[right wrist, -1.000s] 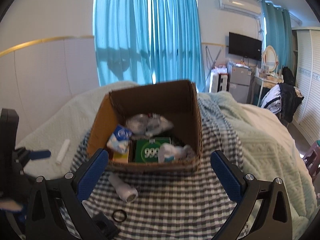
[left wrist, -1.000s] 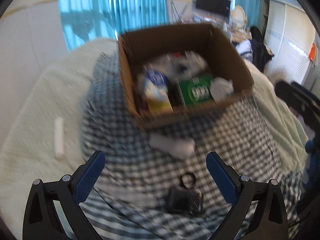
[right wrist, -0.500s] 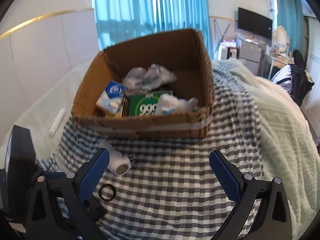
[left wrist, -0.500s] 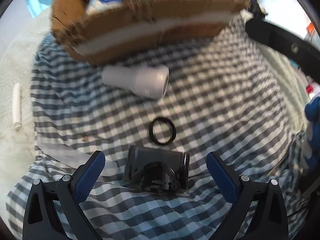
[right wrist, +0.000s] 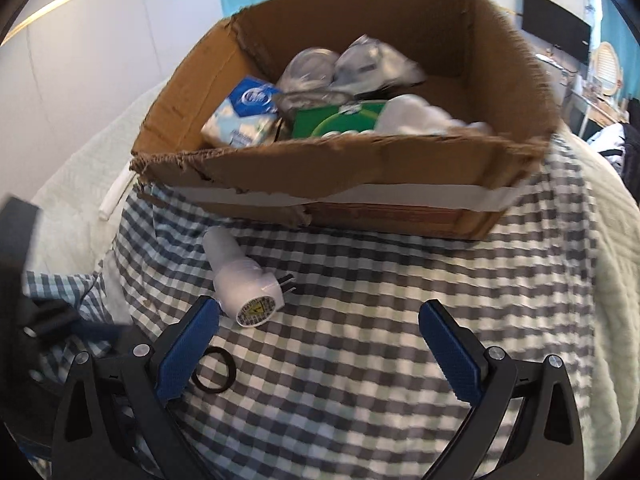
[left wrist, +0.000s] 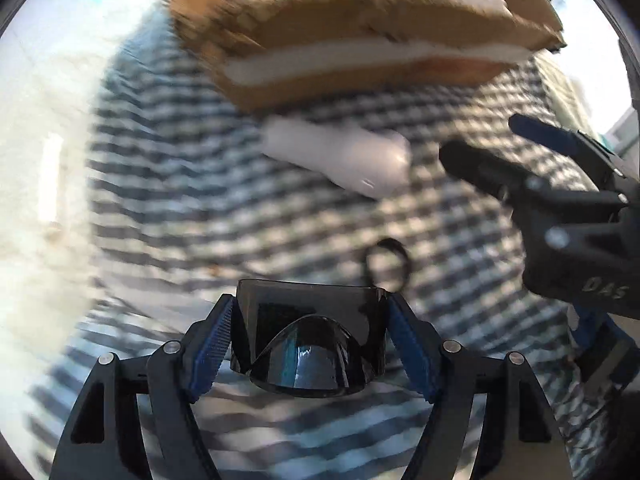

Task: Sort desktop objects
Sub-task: 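Grasp the black case with the left tool while the right reaches toward the white plug, then close the right tool on the white plug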

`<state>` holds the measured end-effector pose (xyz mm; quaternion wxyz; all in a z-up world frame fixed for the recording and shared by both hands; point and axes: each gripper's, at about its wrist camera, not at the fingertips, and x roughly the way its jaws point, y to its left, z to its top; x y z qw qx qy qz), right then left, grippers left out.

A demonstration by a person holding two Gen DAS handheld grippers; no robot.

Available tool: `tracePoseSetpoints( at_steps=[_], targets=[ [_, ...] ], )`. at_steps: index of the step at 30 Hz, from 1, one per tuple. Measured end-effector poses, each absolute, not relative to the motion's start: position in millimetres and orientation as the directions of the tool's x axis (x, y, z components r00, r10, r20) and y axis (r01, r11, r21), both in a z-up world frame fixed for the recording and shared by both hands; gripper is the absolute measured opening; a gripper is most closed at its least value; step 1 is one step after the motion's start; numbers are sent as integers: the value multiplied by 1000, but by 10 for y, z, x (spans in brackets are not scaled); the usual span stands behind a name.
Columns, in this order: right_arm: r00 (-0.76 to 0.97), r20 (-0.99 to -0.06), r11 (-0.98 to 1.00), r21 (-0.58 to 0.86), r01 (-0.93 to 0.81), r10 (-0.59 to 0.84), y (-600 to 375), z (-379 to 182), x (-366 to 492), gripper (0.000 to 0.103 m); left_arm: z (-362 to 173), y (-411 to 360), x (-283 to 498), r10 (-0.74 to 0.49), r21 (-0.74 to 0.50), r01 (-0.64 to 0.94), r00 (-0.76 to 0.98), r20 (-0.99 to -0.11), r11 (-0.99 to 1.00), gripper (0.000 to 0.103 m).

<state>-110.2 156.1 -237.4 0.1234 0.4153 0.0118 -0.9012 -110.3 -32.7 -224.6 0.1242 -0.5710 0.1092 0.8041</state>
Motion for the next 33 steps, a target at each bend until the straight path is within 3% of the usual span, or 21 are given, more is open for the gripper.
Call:
tracePoseSetpoints(
  at_steps=[5, 14, 15, 16, 17, 33],
  targets=[
    [-553, -788, -948, 117, 296, -270, 1368, -2585, -1328, 99, -2094, -561, -1223, -7, 124, -256, -415, -910, -959, 77],
    [-512, -812, -915, 64, 397, -279, 935, -2764, -1550, 97, -1771, -876, -1450, -10, 137, -188, -555, -832, -973, 77],
    [-500, -819, -909, 61, 411, -281, 890, -2783, -1565, 88, -1726, -887, -1487, -8, 136, -184, -567, -823, -973, 77],
    [-490, -830, -907, 43, 418, -266, 843, -2811, -1580, 72, -1689, -906, -1494, -5, 135, -181, -578, -816, -974, 77],
    [-487, -837, -905, 25, 425, -252, 808, -2829, -1581, 67, -1640, -930, -1497, 0, 130, -178, -592, -806, -975, 77],
    [-568, -781, -936, 59, 348, -260, 1192, -2339, -973, 67, -1091, -855, -1283, 81, 60, -167, -725, -684, -984, 77]
  ],
)
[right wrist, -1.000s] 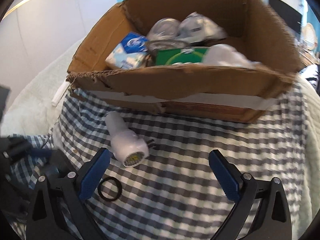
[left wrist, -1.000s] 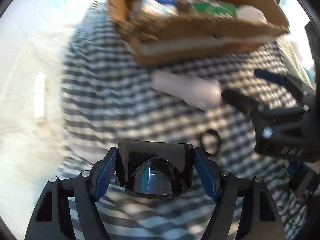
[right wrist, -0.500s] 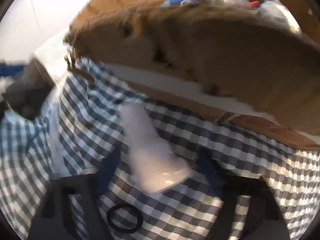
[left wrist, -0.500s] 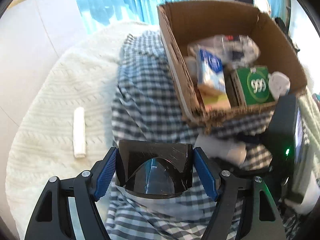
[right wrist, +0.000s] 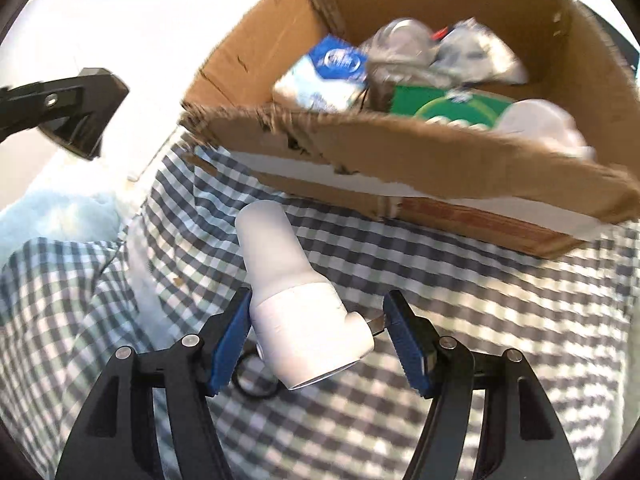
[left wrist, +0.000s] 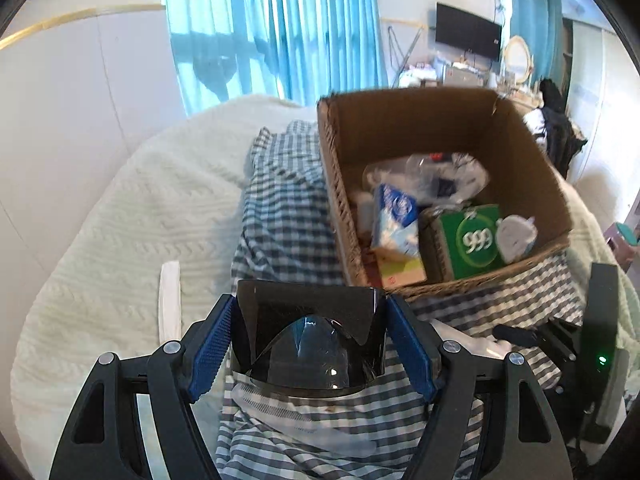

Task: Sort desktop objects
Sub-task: 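Close the right tool on the white plug, then carry the black case and white plug over the cardboard box with both tools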

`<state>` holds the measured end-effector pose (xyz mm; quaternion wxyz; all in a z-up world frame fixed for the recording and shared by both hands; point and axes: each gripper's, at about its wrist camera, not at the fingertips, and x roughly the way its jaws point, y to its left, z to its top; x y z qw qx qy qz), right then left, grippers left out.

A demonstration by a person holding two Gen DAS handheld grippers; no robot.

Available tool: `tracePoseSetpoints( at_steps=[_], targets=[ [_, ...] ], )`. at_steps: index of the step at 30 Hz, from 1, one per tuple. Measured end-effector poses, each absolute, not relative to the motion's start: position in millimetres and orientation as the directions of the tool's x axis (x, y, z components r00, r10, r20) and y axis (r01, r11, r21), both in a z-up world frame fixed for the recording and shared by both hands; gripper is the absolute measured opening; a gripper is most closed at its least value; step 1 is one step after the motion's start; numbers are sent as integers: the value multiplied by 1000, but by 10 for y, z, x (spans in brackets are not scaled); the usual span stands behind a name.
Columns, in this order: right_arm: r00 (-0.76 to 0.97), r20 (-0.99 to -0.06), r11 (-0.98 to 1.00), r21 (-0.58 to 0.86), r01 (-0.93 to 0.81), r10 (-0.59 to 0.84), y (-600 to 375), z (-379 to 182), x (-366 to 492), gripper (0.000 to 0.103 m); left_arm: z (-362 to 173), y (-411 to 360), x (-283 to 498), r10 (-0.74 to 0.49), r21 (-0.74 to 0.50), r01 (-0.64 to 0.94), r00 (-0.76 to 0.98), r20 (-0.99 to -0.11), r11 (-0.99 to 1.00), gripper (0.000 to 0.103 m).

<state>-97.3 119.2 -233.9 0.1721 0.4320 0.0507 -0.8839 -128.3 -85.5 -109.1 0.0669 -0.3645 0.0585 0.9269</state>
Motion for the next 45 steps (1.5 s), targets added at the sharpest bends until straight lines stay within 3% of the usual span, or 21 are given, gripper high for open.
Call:
tracePoseSetpoints(
  at_steps=[20, 34, 45],
  targets=[
    [-870, -480, -987, -49, 155, -113, 1463, -1026, -13, 66, -231, -691, -747, 201, 3, -220, -899, -388, -976, 77],
    [-959, -282, -995, -89, 43, -16, 1486, -257, 125, 66, 142, -468, -893, 264, 21, -287, -906, -331, -958, 77],
    [-975, -220, -998, -56, -3, 15, 1503, 9, -152, 66, 241, -407, -1112, 287, -8, -300, -907, -309, -954, 77]
  ],
)
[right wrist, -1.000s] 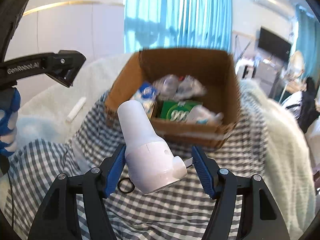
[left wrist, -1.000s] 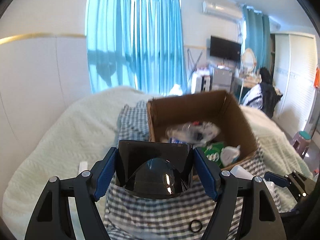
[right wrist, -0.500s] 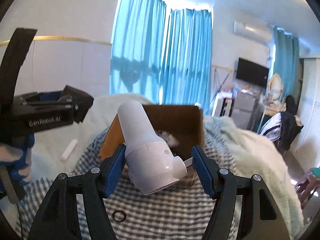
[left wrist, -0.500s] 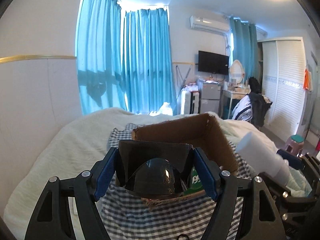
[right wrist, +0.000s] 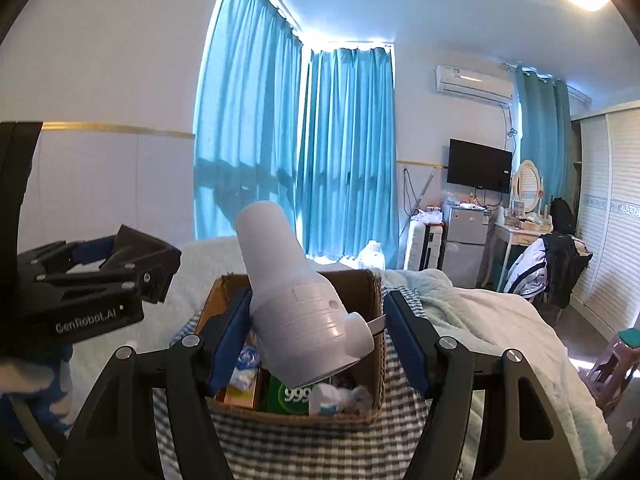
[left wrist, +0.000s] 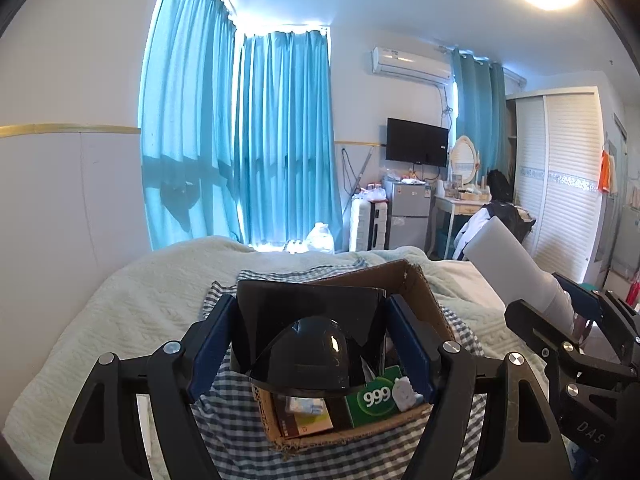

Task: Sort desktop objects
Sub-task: 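Carry the black case and white plug over the cardboard box with both tools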

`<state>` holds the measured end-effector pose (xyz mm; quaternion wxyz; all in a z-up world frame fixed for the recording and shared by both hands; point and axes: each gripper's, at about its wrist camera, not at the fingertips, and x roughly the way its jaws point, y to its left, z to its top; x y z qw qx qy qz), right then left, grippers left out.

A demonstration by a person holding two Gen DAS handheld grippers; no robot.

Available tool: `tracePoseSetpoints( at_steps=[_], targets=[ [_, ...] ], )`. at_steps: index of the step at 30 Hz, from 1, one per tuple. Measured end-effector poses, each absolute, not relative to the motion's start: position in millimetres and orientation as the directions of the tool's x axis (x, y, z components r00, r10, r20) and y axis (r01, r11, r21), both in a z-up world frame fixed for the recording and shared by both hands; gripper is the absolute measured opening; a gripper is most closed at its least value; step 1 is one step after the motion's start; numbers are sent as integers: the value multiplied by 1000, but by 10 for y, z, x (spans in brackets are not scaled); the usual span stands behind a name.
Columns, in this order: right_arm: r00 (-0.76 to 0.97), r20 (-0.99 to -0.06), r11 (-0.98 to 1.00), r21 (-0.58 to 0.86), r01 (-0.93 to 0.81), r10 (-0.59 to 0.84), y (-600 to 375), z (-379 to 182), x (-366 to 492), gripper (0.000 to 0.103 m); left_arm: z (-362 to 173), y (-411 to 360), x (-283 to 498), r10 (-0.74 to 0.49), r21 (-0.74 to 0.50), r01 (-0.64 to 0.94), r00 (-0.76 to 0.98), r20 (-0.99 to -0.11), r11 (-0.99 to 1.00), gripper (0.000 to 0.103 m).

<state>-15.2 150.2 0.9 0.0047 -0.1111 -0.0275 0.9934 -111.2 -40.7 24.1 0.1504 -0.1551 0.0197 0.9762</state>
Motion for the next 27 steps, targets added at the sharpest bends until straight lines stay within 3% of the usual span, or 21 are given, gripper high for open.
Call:
tracePoseSetpoints(
  at_steps=[11, 27],
  targets=[
    [-971, -237, -1000, -16, -11, 15, 1517, -115, -582, 66, 100, -339, -1449, 281, -24, -290, -899, -335, -957, 77],
    [-929, -370, -997, 64, -34, 8, 1794, -694, -1404, 66, -506, -91, -2148, 273, -26, -298, -832, -482, -954, 77]
  ],
)
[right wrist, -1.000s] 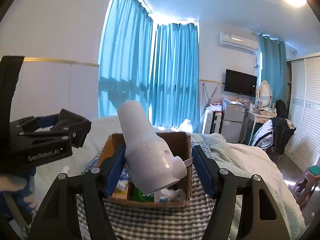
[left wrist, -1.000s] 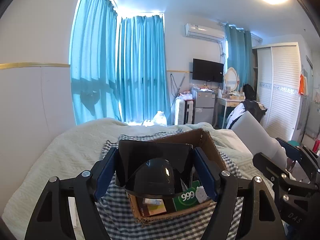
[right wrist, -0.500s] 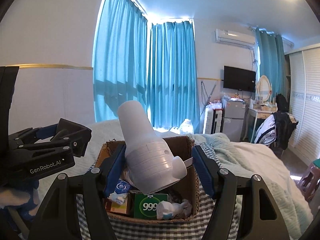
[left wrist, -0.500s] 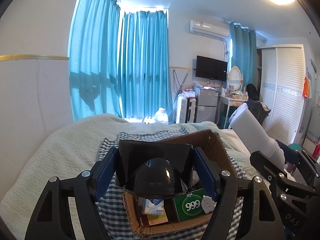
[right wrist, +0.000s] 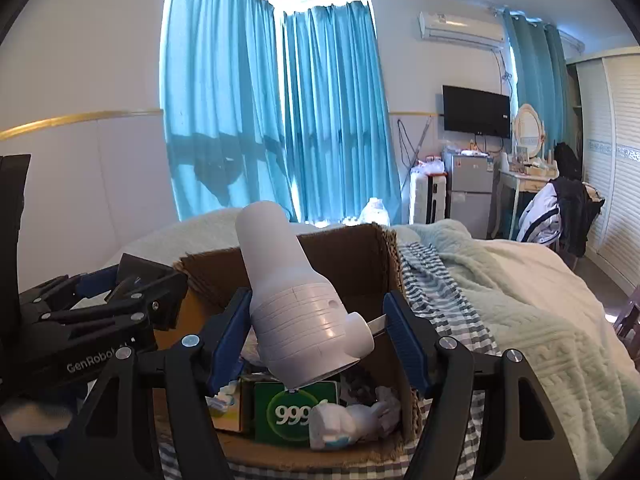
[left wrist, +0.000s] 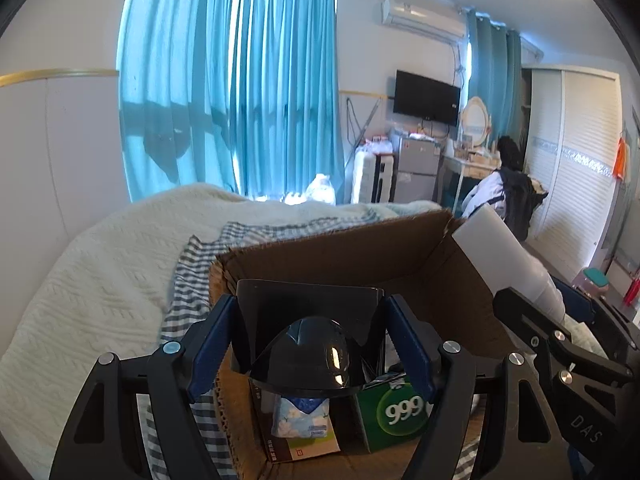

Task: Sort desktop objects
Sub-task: 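Carry the black case and white plug over the cardboard box with both tools, then open both tools to drop the black case and white plug into the box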

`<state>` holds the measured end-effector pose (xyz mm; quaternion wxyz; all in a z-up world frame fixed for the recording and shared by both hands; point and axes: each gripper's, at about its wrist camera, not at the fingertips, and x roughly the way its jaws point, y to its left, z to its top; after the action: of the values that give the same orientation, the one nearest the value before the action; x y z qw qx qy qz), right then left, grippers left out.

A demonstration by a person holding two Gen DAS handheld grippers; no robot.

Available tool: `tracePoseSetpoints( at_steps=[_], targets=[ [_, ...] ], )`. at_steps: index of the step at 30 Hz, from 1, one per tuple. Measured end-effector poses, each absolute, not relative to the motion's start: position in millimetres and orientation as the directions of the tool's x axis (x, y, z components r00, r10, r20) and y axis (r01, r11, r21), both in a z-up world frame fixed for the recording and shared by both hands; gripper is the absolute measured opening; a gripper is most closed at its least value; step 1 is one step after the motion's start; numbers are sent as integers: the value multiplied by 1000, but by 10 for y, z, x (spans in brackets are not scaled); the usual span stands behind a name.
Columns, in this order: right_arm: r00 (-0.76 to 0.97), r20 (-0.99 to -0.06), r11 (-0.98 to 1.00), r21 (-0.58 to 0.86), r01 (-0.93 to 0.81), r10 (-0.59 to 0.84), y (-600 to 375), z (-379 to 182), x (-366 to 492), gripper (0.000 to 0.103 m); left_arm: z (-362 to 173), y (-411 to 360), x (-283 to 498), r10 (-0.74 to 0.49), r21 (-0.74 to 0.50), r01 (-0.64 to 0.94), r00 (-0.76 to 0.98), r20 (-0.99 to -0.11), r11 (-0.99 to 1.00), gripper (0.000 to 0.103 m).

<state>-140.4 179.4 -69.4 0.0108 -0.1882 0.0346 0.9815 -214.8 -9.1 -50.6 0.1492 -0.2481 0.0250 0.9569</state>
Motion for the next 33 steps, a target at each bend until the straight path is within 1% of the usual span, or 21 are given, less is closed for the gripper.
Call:
tracePoseSetpoints(
  at_steps=[8, 17, 19, 21, 22, 23, 24, 25, 26, 31, 33],
  targets=[
    [-904, -426, -998, 50, -47, 21, 1851, -948, -1855, 66, -782, -18, -2462, 257, -12, -298, -803, -538, -954, 77],
    [-879, -475, -997, 36, -66, 41, 1868, -1199, -2126, 67, -997, 63, -2700, 248, -13, -299, -767, -592, -954, 78],
    [-874, -483, -996, 43, -73, 43, 1888, -1240, -2166, 67, -1012, 80, -2725, 256, -18, -307, -756, -602, -951, 80],
    [-874, -485, -996, 44, -74, 43, 1893, -1251, -2189, 67, -1001, 80, -2734, 247, -14, -299, -760, -602, -954, 86],
    [-878, -477, -996, 38, -81, 53, 1900, -1243, -2178, 68, -985, 75, -2739, 239, -9, -292, -764, -599, -956, 87],
    [-879, -472, -996, 31, -88, 63, 1897, -1232, -2174, 70, -969, 64, -2733, 234, -8, -286, -768, -596, -958, 89],
    [-881, -467, -995, 24, -95, 72, 1896, -1219, -2171, 76, -954, 56, -2745, 236, -12, -285, -768, -595, -958, 92],
    [-884, -463, -995, 25, -93, 71, 1899, -1204, -2159, 79, -938, 42, -2741, 237, -18, -282, -768, -595, -959, 93],
    [-885, -461, -995, 28, -91, 68, 1912, -1185, -2150, 79, -921, 30, -2739, 237, -21, -279, -769, -593, -960, 95],
    [-895, -439, -994, 25, -103, 82, 1905, -1053, -2038, 83, -761, 2, -2664, 237, -18, -277, -782, -576, -961, 96],
    [-900, -428, -994, 27, -104, 83, 1904, -995, -1981, 83, -684, -8, -2624, 239, -18, -277, -790, -565, -961, 98]
  ],
)
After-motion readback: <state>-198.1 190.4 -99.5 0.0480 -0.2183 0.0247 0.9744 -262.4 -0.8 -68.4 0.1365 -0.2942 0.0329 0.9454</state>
